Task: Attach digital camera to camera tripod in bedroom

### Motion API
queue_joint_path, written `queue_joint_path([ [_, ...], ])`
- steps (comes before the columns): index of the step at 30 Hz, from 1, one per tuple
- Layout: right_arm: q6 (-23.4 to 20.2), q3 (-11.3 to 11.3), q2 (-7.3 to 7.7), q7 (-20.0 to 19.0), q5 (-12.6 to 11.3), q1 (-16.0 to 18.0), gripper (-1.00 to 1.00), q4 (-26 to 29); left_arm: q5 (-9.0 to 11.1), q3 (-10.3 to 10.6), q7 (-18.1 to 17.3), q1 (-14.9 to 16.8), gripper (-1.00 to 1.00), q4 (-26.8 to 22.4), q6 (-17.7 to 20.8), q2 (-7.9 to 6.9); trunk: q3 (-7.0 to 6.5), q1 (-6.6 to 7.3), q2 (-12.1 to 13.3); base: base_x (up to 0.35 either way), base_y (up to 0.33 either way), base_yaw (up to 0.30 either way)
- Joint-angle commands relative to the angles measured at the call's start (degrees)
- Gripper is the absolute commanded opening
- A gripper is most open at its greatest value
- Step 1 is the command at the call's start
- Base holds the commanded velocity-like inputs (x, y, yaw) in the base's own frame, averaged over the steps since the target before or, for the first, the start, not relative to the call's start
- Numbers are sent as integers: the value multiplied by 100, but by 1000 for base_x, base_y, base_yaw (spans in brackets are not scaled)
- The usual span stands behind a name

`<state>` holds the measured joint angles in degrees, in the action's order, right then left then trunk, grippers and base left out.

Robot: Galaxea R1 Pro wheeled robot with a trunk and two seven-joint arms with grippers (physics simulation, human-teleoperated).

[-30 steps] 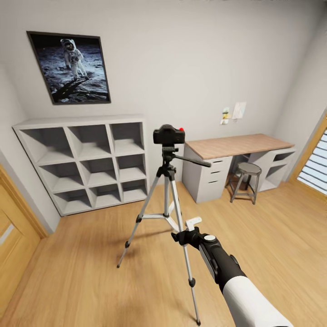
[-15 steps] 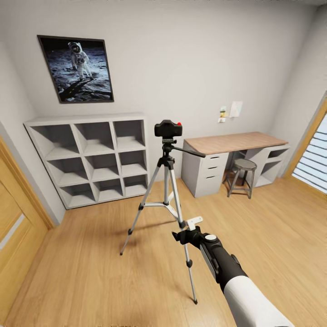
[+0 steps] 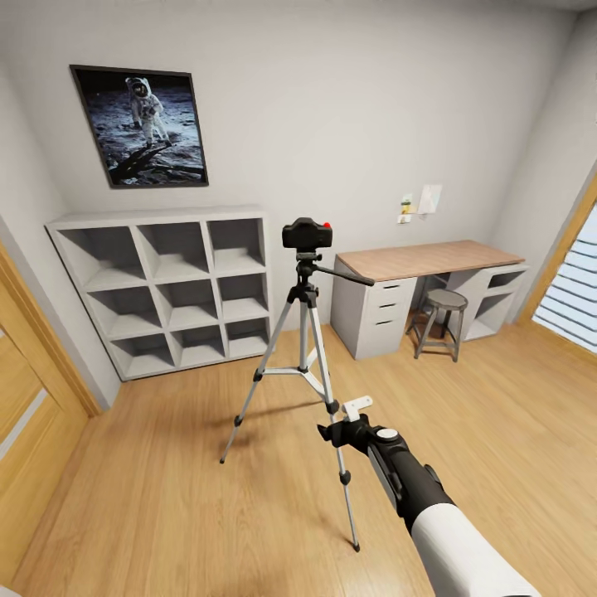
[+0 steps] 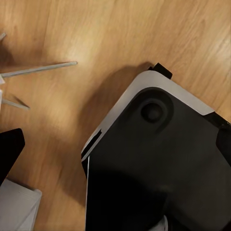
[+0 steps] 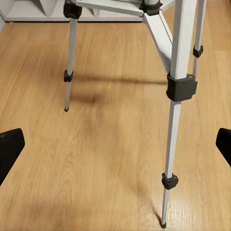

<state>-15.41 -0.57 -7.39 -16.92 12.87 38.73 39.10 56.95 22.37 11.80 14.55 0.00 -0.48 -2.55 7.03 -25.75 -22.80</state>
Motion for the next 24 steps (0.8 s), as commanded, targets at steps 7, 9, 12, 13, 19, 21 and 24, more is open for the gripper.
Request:
queue_joint_path([
  [7,6,19,1116,-55,105,-86,100,-1616,44,48,17,4,100,0,-5,2,12,-3,-12,0,0,0],
  [9,30,21,1389,-42,97,-91,100,-2319,49,48,16,4,100,4,-5,1,12,-3,-12,0,0,0],
  [12,51,22,1541,-5,94,-93,100,-3180,51,48,16,4,100,7,-5,1,12,-3,-12,0,0,0],
  [13,54,22,1553,0,94,-93,100,-3319,52,48,16,4,100,8,-5,0,12,-3,-12,0,0,0],
  [19,109,27,1655,31,92,-232,100,-3998,53,48,21,4,100,8,-5,0,12,-3,-12,0,0,0],
  [21,632,41,1712,393,76,-1132,100,-4101,46,48,18,4,100,9,-5,5,12,-3,-12,0,0,0],
  [24,700,45,1712,452,14,-1224,100,-4108,46,48,19,4,100,7,-5,6,12,-3,-12,0,0,0],
])
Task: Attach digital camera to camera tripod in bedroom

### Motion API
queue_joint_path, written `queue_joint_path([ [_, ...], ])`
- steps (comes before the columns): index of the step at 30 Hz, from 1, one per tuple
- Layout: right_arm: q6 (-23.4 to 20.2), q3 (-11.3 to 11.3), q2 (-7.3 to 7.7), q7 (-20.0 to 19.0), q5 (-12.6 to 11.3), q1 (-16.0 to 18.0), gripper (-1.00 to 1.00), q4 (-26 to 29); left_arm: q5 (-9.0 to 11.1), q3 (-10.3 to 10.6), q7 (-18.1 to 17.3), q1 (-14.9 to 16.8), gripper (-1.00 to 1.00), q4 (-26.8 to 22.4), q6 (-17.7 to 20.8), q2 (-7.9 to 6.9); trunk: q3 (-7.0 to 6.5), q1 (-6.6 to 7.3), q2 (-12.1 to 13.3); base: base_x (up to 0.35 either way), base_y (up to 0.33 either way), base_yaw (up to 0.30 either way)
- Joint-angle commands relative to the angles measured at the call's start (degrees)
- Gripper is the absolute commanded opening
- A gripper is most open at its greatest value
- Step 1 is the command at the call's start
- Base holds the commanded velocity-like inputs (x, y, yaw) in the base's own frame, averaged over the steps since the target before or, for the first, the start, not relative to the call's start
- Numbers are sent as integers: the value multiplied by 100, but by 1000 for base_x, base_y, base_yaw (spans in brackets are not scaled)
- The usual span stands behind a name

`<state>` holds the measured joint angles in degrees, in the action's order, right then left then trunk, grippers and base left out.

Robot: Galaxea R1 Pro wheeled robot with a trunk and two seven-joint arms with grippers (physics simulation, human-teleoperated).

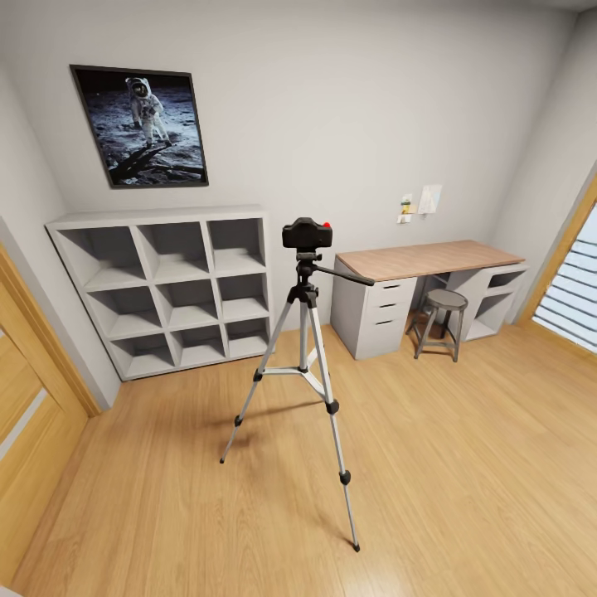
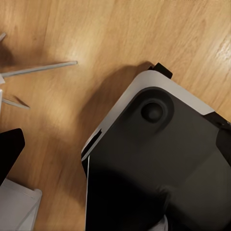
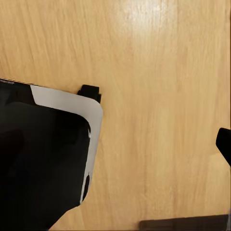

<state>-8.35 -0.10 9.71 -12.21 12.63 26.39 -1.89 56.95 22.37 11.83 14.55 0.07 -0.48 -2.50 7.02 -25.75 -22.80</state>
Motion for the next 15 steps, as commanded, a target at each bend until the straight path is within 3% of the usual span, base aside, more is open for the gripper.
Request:
queue_joint_path([
  [1,14,-1,-4,8,-99,-22,100,-10,48,48,17,4,100,-4,-5,-2,12,-3,-12,0,0,0],
  [5,27,0,-5,35,-361,-48,100,-12,49,48,19,4,100,-6,-5,-4,12,-3,-12,0,0,0],
  [10,103,1,-6,123,-852,-216,100,-12,44,51,15,4,100,-7,-5,-2,12,-3,-12,0,0,0],
  [15,261,-2,-50,312,-1078,-355,100,-13,38,55,13,4,100,-7,-5,2,12,-3,-12,0,0,0],
])
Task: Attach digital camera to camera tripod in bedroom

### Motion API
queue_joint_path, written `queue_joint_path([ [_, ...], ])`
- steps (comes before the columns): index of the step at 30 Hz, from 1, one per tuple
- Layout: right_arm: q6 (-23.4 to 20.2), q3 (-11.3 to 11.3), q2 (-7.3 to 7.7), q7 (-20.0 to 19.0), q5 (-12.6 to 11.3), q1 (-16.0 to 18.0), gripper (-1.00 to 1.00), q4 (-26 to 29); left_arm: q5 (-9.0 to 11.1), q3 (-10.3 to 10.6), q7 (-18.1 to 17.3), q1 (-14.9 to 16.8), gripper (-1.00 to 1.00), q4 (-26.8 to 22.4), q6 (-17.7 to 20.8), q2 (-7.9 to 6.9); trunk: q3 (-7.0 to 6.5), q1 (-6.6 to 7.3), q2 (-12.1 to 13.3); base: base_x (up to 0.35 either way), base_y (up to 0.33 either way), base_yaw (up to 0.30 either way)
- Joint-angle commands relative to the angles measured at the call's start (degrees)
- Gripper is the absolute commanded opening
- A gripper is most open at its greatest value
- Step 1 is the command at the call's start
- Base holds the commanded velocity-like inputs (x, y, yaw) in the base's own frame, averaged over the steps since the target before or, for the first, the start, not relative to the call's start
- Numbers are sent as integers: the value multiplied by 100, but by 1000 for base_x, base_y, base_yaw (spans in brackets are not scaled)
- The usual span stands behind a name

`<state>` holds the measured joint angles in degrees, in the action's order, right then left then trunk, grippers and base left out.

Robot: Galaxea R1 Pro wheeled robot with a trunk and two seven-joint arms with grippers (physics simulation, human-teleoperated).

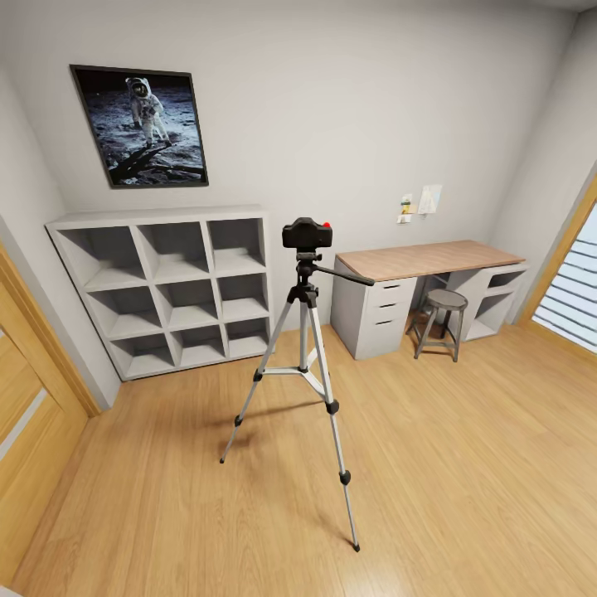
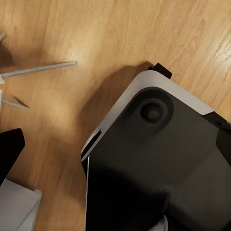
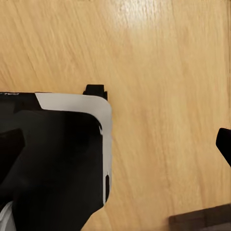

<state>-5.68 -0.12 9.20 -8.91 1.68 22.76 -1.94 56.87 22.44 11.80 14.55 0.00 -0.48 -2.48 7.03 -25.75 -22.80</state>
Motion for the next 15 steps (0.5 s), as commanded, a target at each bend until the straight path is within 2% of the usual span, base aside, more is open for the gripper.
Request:
queue_joint_path([
  [1,37,-1,-9,33,-5,-13,100,-8,45,49,16,4,100,0,-5,1,11,-3,-12,0,0,0],
  [7,303,-4,-40,365,-65,-186,100,-8,44,50,16,4,100,0,-5,2,6,-3,-12,0,0,0],
  [15,394,-5,-61,524,-78,-317,100,-8,43,49,16,4,100,0,-5,2,-46,-3,-12,0,0,0],
])
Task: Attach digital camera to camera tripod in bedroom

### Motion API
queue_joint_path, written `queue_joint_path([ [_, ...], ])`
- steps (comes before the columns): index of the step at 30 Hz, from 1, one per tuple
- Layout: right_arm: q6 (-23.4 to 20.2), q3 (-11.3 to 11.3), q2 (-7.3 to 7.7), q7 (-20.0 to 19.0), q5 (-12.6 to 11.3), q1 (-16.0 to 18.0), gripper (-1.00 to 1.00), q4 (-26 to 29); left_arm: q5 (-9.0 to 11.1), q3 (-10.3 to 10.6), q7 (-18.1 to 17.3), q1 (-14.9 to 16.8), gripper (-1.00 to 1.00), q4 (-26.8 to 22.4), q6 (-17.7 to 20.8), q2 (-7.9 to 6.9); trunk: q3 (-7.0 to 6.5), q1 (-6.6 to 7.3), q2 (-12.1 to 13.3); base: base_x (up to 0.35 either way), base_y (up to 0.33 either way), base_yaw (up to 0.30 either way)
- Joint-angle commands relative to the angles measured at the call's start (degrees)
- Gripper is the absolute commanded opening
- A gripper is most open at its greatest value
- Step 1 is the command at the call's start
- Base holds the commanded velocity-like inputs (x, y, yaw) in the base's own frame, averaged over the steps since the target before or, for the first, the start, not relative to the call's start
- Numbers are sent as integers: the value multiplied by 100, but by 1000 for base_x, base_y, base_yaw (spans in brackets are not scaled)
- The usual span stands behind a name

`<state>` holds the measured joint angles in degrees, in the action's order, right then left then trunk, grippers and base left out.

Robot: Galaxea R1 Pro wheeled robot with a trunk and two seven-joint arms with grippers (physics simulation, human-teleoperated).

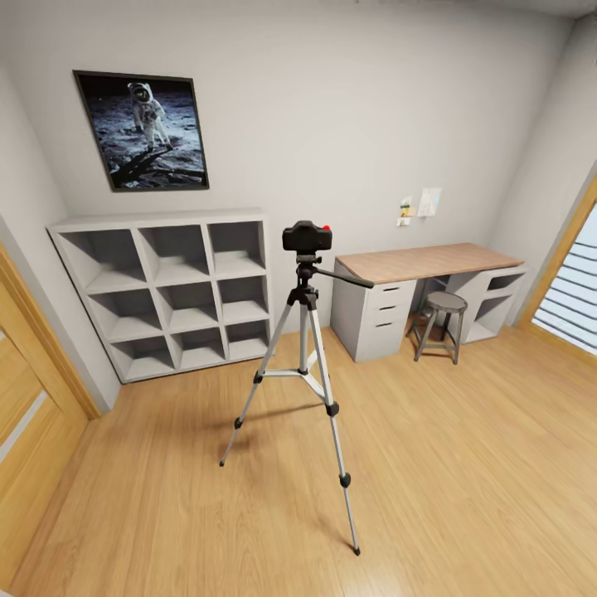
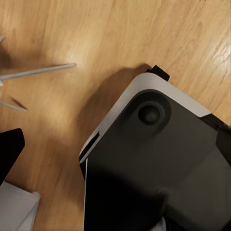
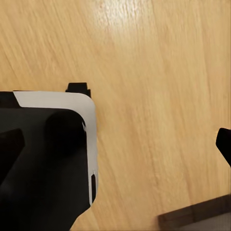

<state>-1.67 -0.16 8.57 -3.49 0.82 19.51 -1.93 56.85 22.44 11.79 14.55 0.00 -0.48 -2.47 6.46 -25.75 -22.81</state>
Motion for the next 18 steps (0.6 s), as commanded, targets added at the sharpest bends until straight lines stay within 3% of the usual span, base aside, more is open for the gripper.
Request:
queue_joint_path([
  [1,-4,-1,1,-11,8,1,100,-9,46,48,16,4,100,0,-5,-1,3,-3,-11,0,0,0],
  [11,-9,-1,-14,13,6,-84,100,-16,54,47,23,4,100,-4,-5,-7,-87,-3,-11,0,0,0],
  [18,-35,-1,-107,9,6,-191,100,-13,49,49,24,4,100,-8,-22,-8,-152,-3,-11,0,0,0],
])
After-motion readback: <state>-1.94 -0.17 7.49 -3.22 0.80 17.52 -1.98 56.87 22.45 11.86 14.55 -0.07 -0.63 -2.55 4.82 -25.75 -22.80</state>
